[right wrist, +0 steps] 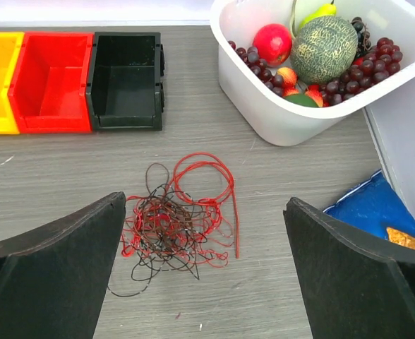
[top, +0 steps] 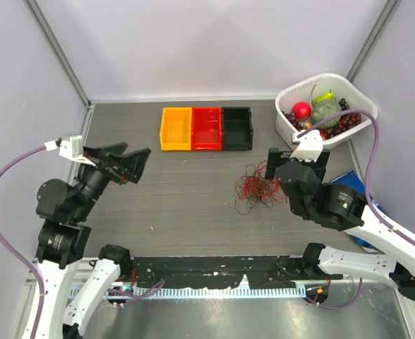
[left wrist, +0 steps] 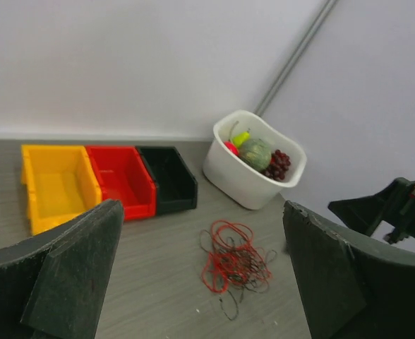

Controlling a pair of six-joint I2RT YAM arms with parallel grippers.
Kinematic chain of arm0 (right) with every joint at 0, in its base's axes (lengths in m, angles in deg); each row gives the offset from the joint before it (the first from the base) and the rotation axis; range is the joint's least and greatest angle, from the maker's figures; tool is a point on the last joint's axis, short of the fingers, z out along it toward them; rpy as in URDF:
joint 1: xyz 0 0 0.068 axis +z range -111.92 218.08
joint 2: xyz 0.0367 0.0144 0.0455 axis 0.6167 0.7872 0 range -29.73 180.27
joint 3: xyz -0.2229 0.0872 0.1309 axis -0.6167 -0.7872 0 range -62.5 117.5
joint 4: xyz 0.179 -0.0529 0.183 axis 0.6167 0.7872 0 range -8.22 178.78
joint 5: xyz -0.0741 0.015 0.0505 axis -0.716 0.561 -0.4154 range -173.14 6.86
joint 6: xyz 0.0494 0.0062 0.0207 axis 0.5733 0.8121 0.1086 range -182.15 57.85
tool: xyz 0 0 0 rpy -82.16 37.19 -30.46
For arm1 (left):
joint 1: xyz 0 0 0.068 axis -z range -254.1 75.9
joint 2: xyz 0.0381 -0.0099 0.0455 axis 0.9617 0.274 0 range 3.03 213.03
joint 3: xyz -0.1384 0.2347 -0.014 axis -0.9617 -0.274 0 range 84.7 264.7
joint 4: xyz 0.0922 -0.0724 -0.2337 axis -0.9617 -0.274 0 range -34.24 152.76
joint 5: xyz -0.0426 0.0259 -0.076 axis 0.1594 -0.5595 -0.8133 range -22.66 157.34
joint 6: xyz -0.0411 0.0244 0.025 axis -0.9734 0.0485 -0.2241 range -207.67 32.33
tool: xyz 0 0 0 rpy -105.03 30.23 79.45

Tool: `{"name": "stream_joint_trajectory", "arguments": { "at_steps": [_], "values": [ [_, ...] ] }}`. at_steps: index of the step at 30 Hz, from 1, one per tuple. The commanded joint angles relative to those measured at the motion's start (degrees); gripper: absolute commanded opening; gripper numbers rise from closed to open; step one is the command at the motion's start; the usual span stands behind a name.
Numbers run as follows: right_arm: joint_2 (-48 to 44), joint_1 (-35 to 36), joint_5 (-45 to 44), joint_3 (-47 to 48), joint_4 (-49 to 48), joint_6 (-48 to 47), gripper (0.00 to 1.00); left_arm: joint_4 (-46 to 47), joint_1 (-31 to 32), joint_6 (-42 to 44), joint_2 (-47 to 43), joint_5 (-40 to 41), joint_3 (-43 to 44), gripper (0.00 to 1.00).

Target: Untangle the cables

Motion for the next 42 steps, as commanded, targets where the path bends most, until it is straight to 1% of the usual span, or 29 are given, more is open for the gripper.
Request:
{"name": "stream_joint_trajectory", "arguments": {
  "at_steps": [1,2,4,5,8,10,12,13,14,15,16,17,18,19,20,22,23,26,27,29,31,33,35,37,38,40,42],
  "values": [
    [4.2,0.1,1.9,-3.1,-1.9,2.6,0.99,2.8,0.1,-6.4,4.6,-10.2,-2.7,1.00],
    [5.8,0.1,4.0,-4.4,-4.1,2.6,0.99,4.3,0.1,-7.4,6.0,-12.7,-4.2,0.99],
    [9.5,0.1,5.3,-6.5,-5.6,5.0,0.99,5.8,0.1,-9.0,7.9,-14.3,-6.6,0.98],
    [10.9,0.1,4.5,-6.9,-5.8,7.4,0.99,6.0,0.1,-9.7,8.6,-14.4,-7.8,0.98],
    [20.4,0.1,3.7,-6.5,-4.2,13.6,0.99,8.9,0.4,-12.9,10.1,-15.6,-12.8,0.98],
    [24.7,0.1,4.3,-6.4,-4.9,16.1,0.99,13.6,1.9,-15.4,10.9,-16.2,-15.9,0.98],
    [26.4,-0.5,7.0,-8.5,-9.1,16.1,0.99,19.2,5.6,-18.2,12.1,-14.7,-20.4,0.98],
    [26.1,-1.9,10.6,-10.5,-12.9,16.0,0.99,21.9,9.5,-18.7,13.5,-12.2,-22.0,0.98],
    [25.5,-4.5,12.4,-12.0,-14.6,16.0,0.99,23.3,11.5,-18.7,14.8,-9.6,-23.1,0.98],
    [23.8,-6.0,16.9,-14.9,-18.1,15.9,0.99,24.7,16.4,-18.3,16.7,-6.5,-23.9,0.98],
    [22.5,-9.8,21.8,-16.4,-19.8,15.8,0.99,25.8,20.4,-17.4,18.9,-3.8,-24.2,0.98],
    [19.3,-12.1,24.1,-19.9,-23.4,15.7,0.99,26.9,23.7,-16.5,21.0,-0.6,-24.3,0.98],
    [17.7,-15.7,28.3,-21.5,-24.9,15.4,0.99,28.6,27.3,-15.5,24.0,1.7,-24.2,0.98],
    [14.2,-17.4,29.7,-25.0,-28.0,15.2,0.98,30.5,30.1,-14.5,27.3,3.3,-24.0,0.98],
    [12.6,-20.1,32.8,-26.6,-30.8,14.6,0.98,33.4,32.0,-14.0,30.5,4.1,-23.9,0.97],
    [6.3,-23.0,36.3,-32.2,-33.5,13.6,0.97,39.8,35.3,-13.8,39.0,4.8,-22.9,0.94],
    [5.2,-24.9,37.4,-33.1,-34.0,13.4,0.97,42.2,35.9,-14.0,42.9,4.8,-22.2,0.92],
    [0.0,-28.0,43.4,-36.5,-36.4,12.6,0.95,45.2,38.1,-14.4,53.7,4.1,-17.8,0.85],
    [-0.9,-29.4,45.9,-38.2,-37.2,12.0,0.94,45.7,38.7,-14.3,56.8,3.6,-16.3,0.82],
    [-2.7,-31.1,48.8,-39.8,-38.8,11.6,0.91,46.8,39.5,-14.1,61.7,4.2,-14.0,0.78],
    [-3.2,-32.4,50.6,-40.6,-40.2,11.0,0.88,48.2,39.6,-14.5,65.5,5.0,-12.5,0.75],
    [-2.4,-33.9,51.9,-40.7,-40.8,10.7,0.83,49.2,39.6,-14.8,68.4,5.5,-11.1,0.74],
    [-0.7,-34.5,53.0,-40.6,-41.2,10.2,0.78,49.1,39.6,-15.0,71.6,5.4,-9.6,0.70],
    [1.4,-34.7,53.9,-40.4,-41.1,10.0,0.74,49.2,39.6,-15.7,75.2,4.9,-8.0,0.63],
    [2.4,-34.7,54.2,-40.2,-41.1,9.7,0.72,49.4,39.5,-16.0,76.2,4.9,-7.9,0.53],
    [3.3,-34.7,56.0,-40.4,-40.9,9.2,0.68,49.7,39.6,-16.6,76.5,4.9,-8.4,0.40],
    [3.3,-34.7,59.0,-41.4,-41.4,9.0,0.65,49.3,39.6,-16.5,74.4,5.6,-9.8,0.29]
  ]
}}
